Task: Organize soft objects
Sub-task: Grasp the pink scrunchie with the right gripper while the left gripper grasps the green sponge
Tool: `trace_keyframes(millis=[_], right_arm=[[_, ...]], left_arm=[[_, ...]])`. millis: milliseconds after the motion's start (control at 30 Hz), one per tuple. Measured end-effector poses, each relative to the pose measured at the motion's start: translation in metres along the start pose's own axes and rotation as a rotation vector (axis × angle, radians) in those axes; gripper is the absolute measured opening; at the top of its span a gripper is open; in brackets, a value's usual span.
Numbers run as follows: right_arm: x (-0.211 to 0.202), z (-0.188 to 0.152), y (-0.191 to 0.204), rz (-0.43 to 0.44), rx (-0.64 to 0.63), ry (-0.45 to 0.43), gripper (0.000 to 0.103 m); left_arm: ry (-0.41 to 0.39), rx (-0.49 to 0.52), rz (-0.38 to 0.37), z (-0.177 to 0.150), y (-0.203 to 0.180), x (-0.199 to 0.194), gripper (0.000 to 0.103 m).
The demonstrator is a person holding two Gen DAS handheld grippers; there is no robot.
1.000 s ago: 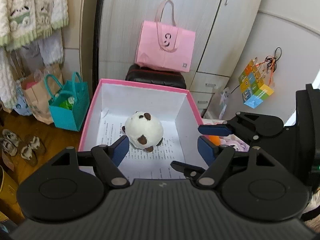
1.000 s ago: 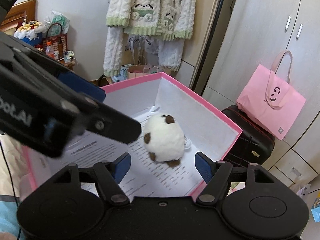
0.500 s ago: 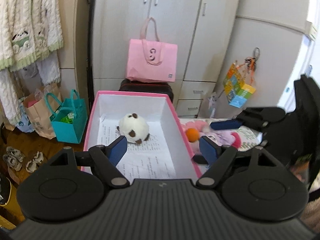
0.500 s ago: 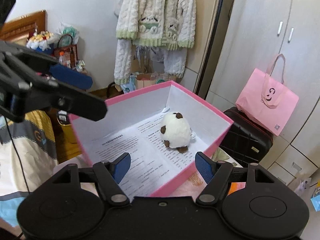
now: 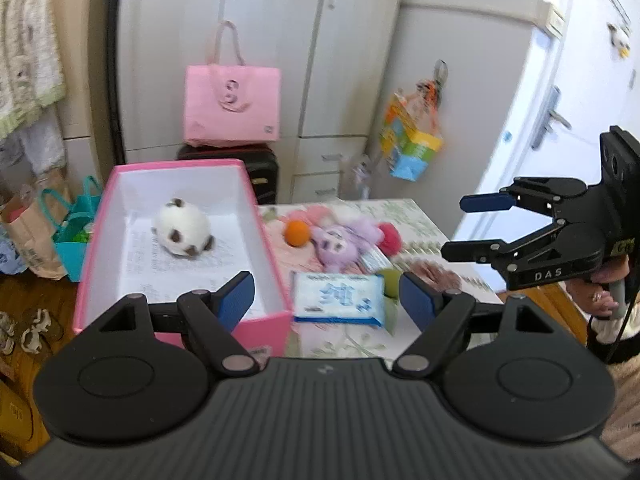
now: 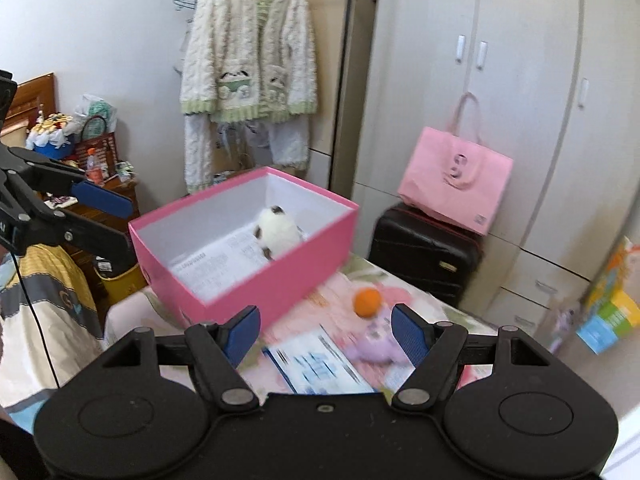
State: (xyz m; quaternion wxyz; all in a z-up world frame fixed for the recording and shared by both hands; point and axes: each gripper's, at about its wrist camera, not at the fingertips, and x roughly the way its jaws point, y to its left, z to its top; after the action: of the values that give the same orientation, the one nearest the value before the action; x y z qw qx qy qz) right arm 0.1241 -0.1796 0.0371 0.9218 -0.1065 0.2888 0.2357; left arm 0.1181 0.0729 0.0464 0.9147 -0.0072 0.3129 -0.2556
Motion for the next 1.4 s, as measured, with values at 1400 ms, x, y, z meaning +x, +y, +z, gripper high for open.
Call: trace_keyframes(millis=[1400], right_arm=[[0.094,-0.163,-0.086,-0.060,0.023,0.038,0.082]], left_arm=[[0.085,0.218,-0.095,-0.026,-0.090,0.238,0.076]])
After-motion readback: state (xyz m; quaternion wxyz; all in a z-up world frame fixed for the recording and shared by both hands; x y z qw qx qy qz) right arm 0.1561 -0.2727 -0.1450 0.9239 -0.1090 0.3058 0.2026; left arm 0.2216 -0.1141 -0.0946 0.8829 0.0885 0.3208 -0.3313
